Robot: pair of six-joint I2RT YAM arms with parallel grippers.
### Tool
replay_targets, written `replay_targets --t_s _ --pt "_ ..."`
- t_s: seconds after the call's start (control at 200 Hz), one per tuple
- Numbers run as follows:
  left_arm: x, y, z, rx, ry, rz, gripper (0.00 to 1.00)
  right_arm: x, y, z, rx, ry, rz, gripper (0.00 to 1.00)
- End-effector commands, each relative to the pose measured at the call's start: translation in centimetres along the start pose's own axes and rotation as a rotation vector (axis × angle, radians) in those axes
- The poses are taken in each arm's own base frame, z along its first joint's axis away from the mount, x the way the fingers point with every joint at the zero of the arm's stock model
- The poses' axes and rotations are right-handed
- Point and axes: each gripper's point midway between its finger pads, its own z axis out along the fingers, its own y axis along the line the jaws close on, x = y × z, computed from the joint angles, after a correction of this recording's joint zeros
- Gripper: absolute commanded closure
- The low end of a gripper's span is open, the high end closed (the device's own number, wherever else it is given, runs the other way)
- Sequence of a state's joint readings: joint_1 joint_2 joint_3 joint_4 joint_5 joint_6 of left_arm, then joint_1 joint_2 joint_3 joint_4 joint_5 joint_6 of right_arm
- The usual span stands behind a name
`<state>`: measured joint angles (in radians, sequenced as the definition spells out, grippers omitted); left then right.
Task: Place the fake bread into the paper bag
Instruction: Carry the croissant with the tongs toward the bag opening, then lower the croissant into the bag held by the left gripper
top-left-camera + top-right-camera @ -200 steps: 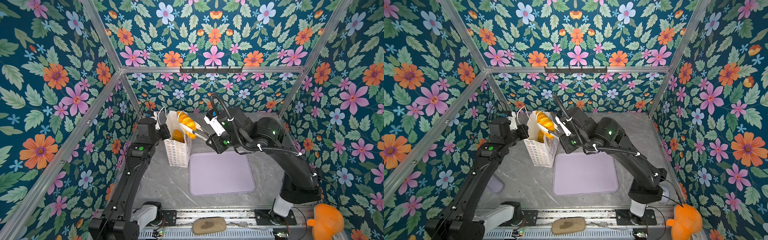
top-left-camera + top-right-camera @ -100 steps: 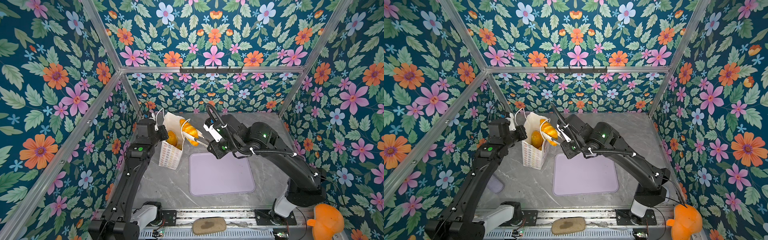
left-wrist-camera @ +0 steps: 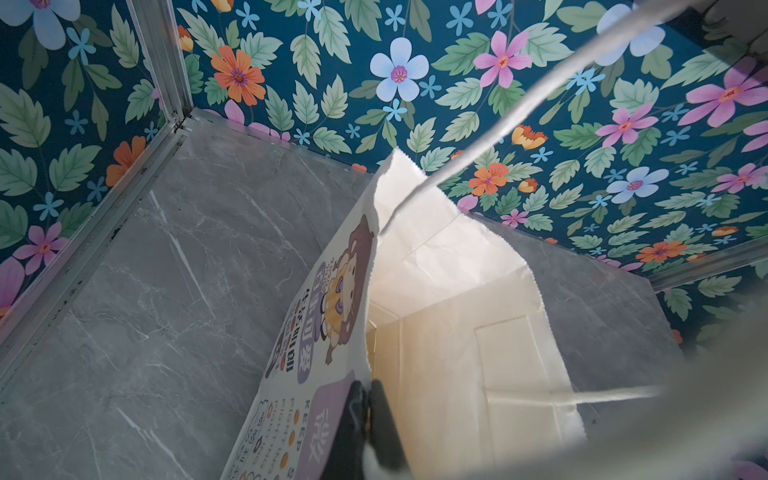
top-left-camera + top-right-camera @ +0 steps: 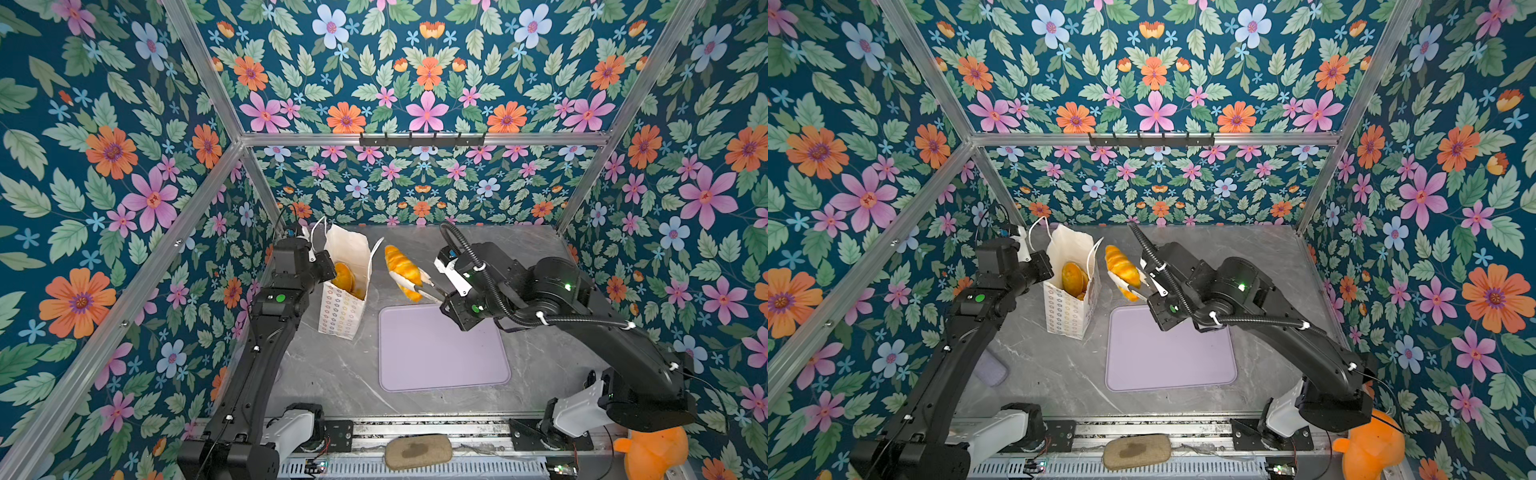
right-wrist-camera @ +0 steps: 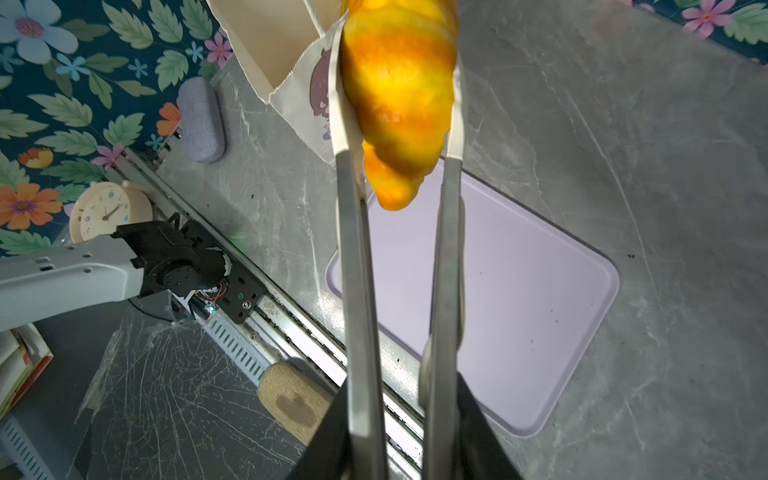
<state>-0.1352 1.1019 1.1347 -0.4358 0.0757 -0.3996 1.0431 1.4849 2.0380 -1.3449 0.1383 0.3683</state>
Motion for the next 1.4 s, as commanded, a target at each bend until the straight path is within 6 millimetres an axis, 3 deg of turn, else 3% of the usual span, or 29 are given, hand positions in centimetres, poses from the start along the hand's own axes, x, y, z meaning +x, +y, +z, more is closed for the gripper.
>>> replay_targets --t_s 0.0,0.115,0.27,0.29,0.495,0.61,0.855,1.04,1.395 --pt "-0.6 -0.8 -0.1 0.045 -0.022 -0.022 0.98 -2.3 -0.4 -2.5 0.01 -0.115 0.01 0.8" --pt "-0.6 -1.3 -0.2 0.074 -0.018 -0.033 0.98 -4.9 0.9 -4.0 -0.039 -0.19 -0.012 0.8" --pt "-0.5 -2.1 -0.3 0.121 -0.017 -0.054 0.99 -7.9 3.6 -3.8 -0.137 -0.236 -0.047 0.8" --pt "-0.4 -2.1 -0.2 0.124 -0.015 -0.057 0.98 -8.2 4.2 -2.2 -0.137 -0.213 -0.051 0.8" --pt "-0.5 -2.2 -0.3 0.133 -0.021 -0.072 0.99 -11.3 7.6 0.5 -0.24 -0.234 -0.05 0.79" --pt "-0.4 -2.2 -0.3 0.129 -0.022 -0.077 0.99 -12.2 8.0 2.5 -0.233 -0.232 -0.042 0.78" --pt "-0.5 -1.7 -0.5 0.105 -0.038 -0.093 1.0 -12.3 6.5 5.9 -0.126 -0.214 0.011 0.79" --pt "-0.6 -1.5 -0.4 0.097 -0.045 -0.099 1.0 -11.2 5.8 8.3 -0.073 -0.163 0.028 0.8" --pt "-0.8 -1.7 -0.2 0.105 -0.048 -0.099 1.0 -8.2 5.1 10.5 -0.021 -0.035 0.044 0.81"
